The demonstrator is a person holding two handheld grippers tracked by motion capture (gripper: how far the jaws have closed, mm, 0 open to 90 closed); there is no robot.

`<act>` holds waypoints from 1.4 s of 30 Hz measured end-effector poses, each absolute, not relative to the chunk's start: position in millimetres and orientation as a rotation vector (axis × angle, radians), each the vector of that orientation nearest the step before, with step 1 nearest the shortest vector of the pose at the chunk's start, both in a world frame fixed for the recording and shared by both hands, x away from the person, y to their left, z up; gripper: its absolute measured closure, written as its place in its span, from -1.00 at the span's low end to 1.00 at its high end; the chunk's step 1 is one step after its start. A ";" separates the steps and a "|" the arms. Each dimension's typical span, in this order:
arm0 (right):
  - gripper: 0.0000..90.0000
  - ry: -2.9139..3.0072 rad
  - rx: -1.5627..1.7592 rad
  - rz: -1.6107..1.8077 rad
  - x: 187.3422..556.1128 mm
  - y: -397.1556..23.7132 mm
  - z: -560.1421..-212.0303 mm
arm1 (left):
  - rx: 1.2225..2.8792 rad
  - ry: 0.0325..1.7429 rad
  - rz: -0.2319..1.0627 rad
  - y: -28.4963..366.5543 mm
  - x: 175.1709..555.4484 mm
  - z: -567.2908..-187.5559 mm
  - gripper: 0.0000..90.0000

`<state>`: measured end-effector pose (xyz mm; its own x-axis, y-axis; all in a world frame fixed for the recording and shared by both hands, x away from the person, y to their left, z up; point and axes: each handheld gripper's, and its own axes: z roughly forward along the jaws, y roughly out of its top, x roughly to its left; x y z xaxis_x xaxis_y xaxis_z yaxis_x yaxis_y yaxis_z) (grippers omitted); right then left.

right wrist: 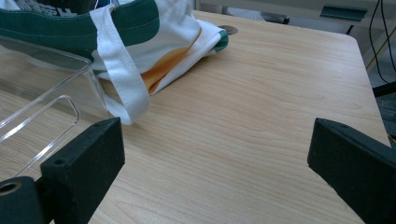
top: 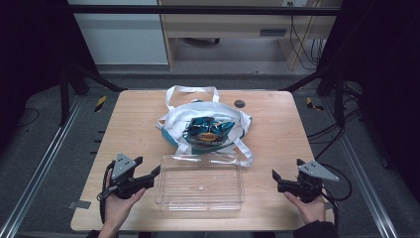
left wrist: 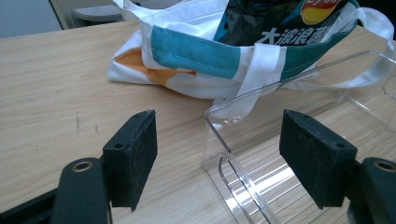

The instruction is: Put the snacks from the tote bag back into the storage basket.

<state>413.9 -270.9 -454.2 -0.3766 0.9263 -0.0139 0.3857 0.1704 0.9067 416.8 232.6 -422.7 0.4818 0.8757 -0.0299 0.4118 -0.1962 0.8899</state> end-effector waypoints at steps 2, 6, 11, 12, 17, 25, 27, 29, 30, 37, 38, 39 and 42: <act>-0.90 1.861 1.241 1.174 413.9 -270.2 -454.5 | 1.797 1.086 0.629 232.0 417.4 -421.7 -0.39; -0.90 1.864 1.244 1.172 414.2 -269.7 -454.8 | 1.792 1.086 0.624 229.6 420.7 -418.7 -0.39; -0.90 1.864 1.243 1.174 414.2 -269.9 -454.6 | 1.802 1.077 0.626 226.4 424.1 -416.6 -0.39; -0.90 1.864 1.247 1.175 414.2 -270.0 -454.5 | 1.802 1.075 0.626 225.5 425.8 -415.3 -0.40; -0.90 1.859 1.245 1.169 414.5 -270.6 -454.3 | 1.806 1.062 0.635 221.9 429.8 -411.9 -0.40; -0.90 1.860 1.248 1.166 415.0 -270.6 -454.5 | 1.798 1.049 0.640 215.3 435.8 -405.5 -0.39; -0.90 1.859 1.248 1.166 414.9 -270.6 -454.4 | 1.797 1.042 0.640 213.4 437.4 -403.5 -0.39; -0.90 1.860 1.248 1.168 414.9 -270.6 -454.4 | 1.793 1.036 0.640 211.0 438.8 -401.5 -0.39; -0.90 1.860 1.248 1.167 415.0 -270.6 -454.5 | 1.791 1.032 0.639 209.7 439.5 -400.7 -0.39; -0.90 1.859 1.248 1.168 414.8 -270.6 -454.3 | 1.798 1.011 0.636 202.1 443.2 -397.2 -0.38; -0.90 1.859 1.248 1.168 414.8 -270.6 -454.3 | 1.799 1.010 0.636 200.7 443.8 -396.7 -0.38; -0.90 1.858 1.248 1.169 414.8 -270.7 -454.2 | 1.797 1.008 0.634 199.3 444.5 -396.3 -0.37; -0.90 1.859 1.248 1.168 414.8 -270.7 -454.2 | 1.796 1.001 0.632 195.4 446.0 -394.1 -0.36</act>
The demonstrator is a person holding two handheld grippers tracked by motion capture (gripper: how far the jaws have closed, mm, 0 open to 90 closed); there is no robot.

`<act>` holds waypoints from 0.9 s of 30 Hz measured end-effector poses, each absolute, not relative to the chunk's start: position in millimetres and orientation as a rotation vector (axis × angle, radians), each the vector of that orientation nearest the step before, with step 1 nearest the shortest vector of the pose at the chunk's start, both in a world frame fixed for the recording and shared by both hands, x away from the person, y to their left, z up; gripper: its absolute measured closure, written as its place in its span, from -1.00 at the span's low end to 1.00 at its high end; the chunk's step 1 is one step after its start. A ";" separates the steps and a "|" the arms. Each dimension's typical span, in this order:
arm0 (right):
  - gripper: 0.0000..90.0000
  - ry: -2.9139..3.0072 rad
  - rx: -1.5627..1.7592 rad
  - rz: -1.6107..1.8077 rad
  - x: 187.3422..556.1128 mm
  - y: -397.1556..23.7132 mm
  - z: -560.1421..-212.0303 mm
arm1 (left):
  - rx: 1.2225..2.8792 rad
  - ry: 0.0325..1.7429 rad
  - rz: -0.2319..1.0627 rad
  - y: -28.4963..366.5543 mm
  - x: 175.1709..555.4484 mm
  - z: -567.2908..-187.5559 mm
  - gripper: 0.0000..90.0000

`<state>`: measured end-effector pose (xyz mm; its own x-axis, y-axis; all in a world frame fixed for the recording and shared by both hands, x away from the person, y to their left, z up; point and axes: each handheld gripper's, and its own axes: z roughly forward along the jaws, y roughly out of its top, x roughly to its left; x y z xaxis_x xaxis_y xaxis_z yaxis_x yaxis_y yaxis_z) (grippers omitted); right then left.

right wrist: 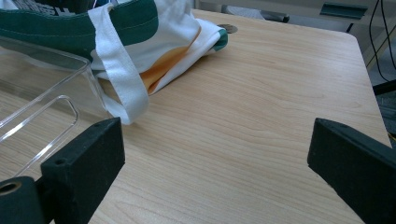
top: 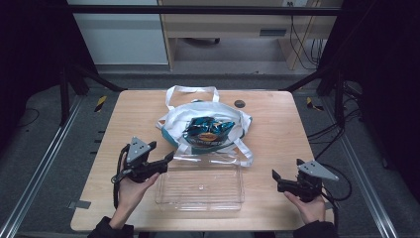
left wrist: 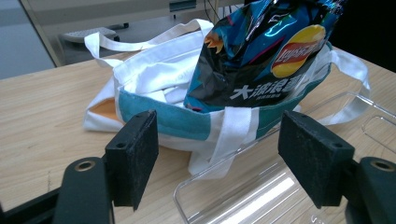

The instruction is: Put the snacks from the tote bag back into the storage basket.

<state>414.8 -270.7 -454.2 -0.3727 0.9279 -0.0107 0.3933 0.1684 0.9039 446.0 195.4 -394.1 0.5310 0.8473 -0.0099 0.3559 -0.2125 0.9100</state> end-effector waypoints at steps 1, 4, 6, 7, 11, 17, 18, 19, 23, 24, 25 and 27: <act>-0.90 1.859 1.248 1.168 414.8 -270.7 -454.2 | 1.797 0.996 0.632 194.6 446.6 -393.5 -0.36; -0.90 1.857 1.248 1.169 414.9 -270.9 -454.1 | 1.794 0.987 0.631 190.8 448.5 -391.1 -0.34; -0.90 1.858 1.250 1.167 414.9 -270.8 -454.2 | 1.796 0.982 0.630 188.4 450.0 -389.7 -0.33; -0.90 1.859 1.249 1.167 414.9 -270.8 -454.2 | 1.796 0.977 0.631 186.3 451.5 -388.7 -0.33; -0.90 1.857 1.249 1.170 415.0 -271.2 -454.0 | 1.796 0.974 0.631 183.6 454.0 -387.5 -0.32; -0.90 1.859 1.249 1.166 415.1 -271.0 -454.2 | 1.785 0.966 0.634 178.1 459.9 -383.9 -0.31; -0.90 1.859 1.250 1.167 415.1 -271.1 -454.1 | 1.784 0.964 0.635 177.1 461.3 -383.2 -0.31; -0.90 1.858 1.248 1.167 415.1 -271.1 -454.1 | 1.786 0.960 0.639 175.9 463.3 -382.0 -0.31; -0.90 1.861 1.250 1.165 415.5 -271.2 -454.3 | 1.784 0.959 0.649 173.4 467.8 -378.7 -0.27; -0.90 1.861 1.250 1.167 415.5 -271.1 -454.3 | 1.784 0.959 0.649 173.4 467.8 -378.7 -0.26; -0.90 1.861 1.250 1.167 415.5 -271.1 -454.3 | 1.785 0.957 0.648 173.0 468.5 -377.7 -0.26; -0.90 1.860 1.248 1.166 415.4 -271.3 -454.2 | 1.784 0.950 0.651 171.5 469.6 -376.0 -0.25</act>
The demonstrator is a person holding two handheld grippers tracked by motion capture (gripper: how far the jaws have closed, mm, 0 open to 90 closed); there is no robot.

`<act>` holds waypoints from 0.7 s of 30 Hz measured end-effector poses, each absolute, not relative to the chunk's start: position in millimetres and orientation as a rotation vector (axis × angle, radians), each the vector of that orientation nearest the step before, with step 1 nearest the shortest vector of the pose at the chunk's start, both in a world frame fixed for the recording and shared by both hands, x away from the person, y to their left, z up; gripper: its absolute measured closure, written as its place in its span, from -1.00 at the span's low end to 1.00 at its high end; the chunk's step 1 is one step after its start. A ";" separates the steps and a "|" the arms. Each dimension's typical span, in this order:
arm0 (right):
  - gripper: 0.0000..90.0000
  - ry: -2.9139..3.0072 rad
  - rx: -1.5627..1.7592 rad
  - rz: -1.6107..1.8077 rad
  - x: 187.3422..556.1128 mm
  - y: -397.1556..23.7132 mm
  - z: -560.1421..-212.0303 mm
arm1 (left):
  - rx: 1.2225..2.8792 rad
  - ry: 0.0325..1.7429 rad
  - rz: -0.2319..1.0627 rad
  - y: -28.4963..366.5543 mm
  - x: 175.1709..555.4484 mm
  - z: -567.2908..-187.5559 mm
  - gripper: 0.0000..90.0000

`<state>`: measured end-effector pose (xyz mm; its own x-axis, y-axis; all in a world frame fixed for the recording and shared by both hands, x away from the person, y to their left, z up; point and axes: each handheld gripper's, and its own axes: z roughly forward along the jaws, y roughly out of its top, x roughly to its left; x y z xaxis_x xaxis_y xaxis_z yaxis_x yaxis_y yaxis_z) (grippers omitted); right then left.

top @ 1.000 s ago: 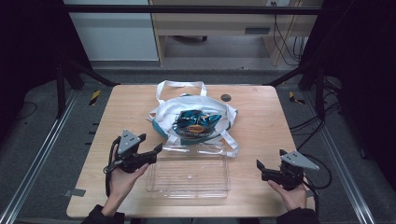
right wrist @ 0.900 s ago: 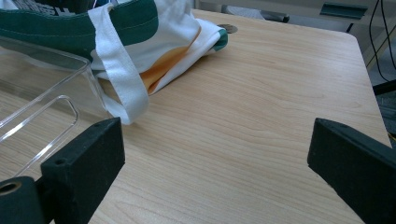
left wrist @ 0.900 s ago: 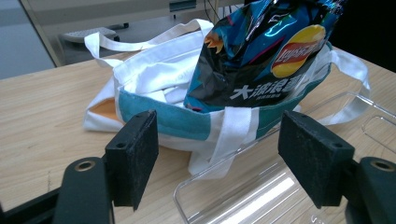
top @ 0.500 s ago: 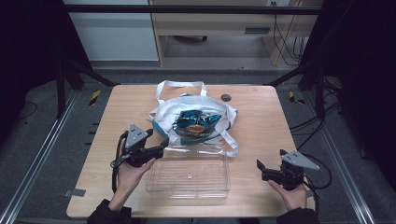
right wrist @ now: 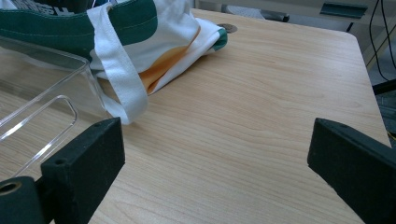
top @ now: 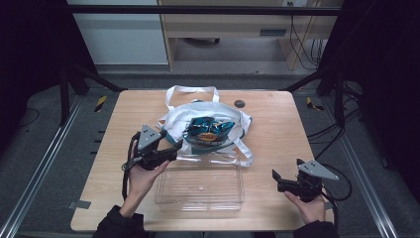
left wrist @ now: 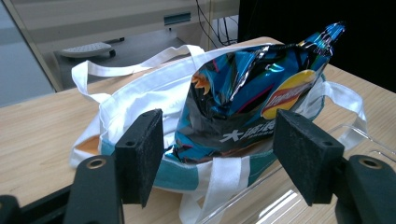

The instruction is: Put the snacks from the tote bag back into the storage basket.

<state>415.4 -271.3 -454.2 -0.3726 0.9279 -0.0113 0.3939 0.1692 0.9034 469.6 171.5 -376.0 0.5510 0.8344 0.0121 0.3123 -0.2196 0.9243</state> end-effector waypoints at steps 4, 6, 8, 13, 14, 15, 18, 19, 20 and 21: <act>-0.90 1.861 1.247 1.166 415.3 -271.4 -454.1 | 1.791 0.947 0.655 167.0 473.3 -374.4 -0.22; -0.90 1.862 1.246 1.168 415.4 -271.4 -454.1 | 1.794 0.945 0.658 165.5 474.2 -374.1 -0.22; -0.90 1.861 1.251 1.167 415.3 -271.5 -454.0 | 1.797 0.940 0.654 161.6 476.6 -372.9 -0.21; -0.90 1.862 1.249 1.167 415.5 -271.5 -454.1 | 1.799 0.933 0.656 156.9 479.5 -371.1 -0.18; -0.90 1.863 1.246 1.165 415.6 -271.6 -454.1 | 1.800 0.931 0.656 155.8 480.1 -370.7 -0.18; -0.90 1.862 1.245 1.164 415.6 -271.6 -454.1 | 1.802 0.931 0.655 154.6 480.8 -370.4 -0.17; -0.90 1.864 1.245 1.164 415.7 -271.7 -454.2 | 1.807 0.925 0.657 151.8 482.5 -369.4 -0.16; -0.90 1.865 1.246 1.165 415.7 -271.6 -454.2 | 1.809 0.924 0.658 150.9 483.1 -369.1 -0.16; -0.90 1.865 1.246 1.165 415.6 -271.5 -454.1 | 1.813 0.921 0.659 149.8 484.4 -368.7 -0.14; -0.90 1.866 1.245 1.166 415.8 -271.5 -454.2 | 1.815 0.921 0.657 148.5 485.5 -368.3 -0.12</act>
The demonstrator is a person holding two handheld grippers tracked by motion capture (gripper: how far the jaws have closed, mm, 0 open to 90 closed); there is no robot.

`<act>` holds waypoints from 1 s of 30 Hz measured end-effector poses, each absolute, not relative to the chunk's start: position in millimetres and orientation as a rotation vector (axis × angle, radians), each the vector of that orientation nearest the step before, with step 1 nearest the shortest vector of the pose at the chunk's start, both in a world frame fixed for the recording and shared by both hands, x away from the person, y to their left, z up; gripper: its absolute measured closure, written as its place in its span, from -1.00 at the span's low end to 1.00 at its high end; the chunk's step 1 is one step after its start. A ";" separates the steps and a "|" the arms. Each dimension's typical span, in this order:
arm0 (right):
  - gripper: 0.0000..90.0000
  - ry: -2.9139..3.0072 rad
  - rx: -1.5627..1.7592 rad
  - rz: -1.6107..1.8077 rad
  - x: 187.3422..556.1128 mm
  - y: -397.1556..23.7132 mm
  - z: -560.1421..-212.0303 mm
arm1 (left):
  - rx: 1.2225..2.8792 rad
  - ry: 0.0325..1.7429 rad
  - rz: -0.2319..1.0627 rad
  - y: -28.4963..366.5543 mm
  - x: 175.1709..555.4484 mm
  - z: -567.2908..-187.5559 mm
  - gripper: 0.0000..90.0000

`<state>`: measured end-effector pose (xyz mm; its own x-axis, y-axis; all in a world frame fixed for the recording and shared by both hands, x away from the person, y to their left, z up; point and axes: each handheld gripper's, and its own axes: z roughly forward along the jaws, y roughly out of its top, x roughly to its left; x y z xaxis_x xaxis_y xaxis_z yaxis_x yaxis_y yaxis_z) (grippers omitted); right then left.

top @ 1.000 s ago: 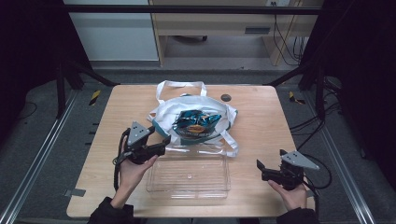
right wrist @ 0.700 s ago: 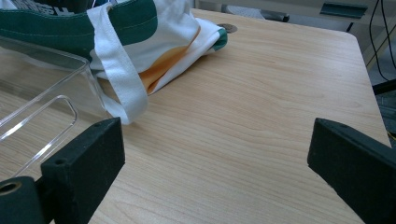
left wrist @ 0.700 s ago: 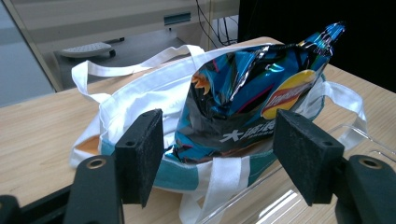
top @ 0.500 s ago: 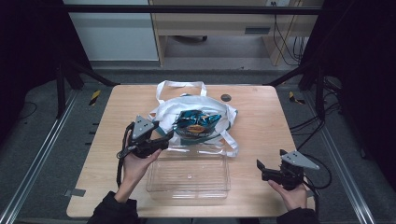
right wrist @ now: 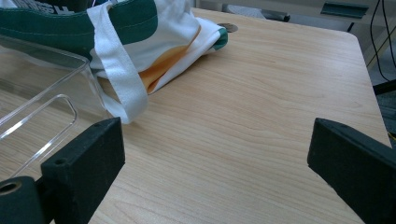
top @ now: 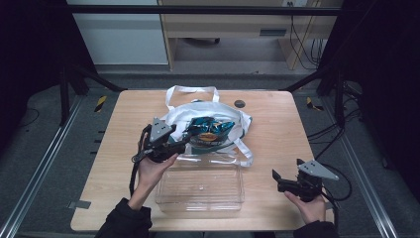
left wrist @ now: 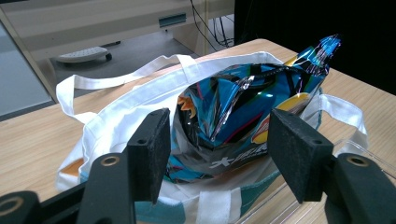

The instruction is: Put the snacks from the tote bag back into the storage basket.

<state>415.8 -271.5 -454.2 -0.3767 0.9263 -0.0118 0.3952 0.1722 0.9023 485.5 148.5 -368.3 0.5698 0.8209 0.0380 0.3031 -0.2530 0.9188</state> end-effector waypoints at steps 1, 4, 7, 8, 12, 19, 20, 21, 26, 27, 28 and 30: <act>-0.90 1.866 1.245 1.166 415.8 -271.5 -454.2 | 1.815 0.921 0.656 147.5 486.2 -368.1 -0.12; -0.90 1.867 1.246 1.167 415.8 -271.5 -454.2 | 1.821 0.915 0.656 142.7 489.3 -367.0 -0.06; -0.90 1.867 1.246 1.167 415.8 -271.5 -454.2 | 1.819 0.914 0.657 140.6 490.7 -366.7 -0.03; -0.90 1.867 1.247 1.167 415.9 -271.5 -454.3 | 1.822 0.914 0.659 139.7 491.8 -366.6 0.00; -0.90 1.867 1.247 1.167 416.0 -271.5 -454.3 | 1.842 0.910 0.666 137.7 494.7 -366.4 0.06; -0.90 1.866 1.245 1.170 416.1 -271.7 -454.2 | 1.865 0.912 0.671 133.1 499.5 -367.8 0.20; -0.90 1.866 1.246 1.169 416.1 -271.7 -454.2 | 1.867 0.920 0.670 132.5 501.2 -368.6 0.22; -0.90 1.866 1.246 1.169 416.1 -271.7 -454.2 | 1.867 0.920 0.670 132.5 501.2 -368.6 0.23; -0.90 1.868 1.247 1.169 416.1 -271.5 -454.3 | 1.879 0.926 0.671 131.1 505.3 -371.6 0.27; -0.90 1.868 1.247 1.169 416.1 -271.5 -454.3 | 1.880 0.927 0.671 131.1 505.8 -372.2 0.31; -0.90 1.868 1.247 1.169 416.1 -271.5 -454.3 | 1.877 0.928 0.667 130.7 506.4 -372.9 0.31; -0.90 1.869 1.249 1.168 416.2 -271.4 -454.3 | 1.880 0.928 0.663 130.2 507.5 -373.8 0.34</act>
<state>416.2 -271.4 -454.3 -0.3782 0.9257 -0.0078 0.3985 0.1704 0.9012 507.5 130.2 -373.8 0.5728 0.8169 0.0674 0.3291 -0.3045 0.8938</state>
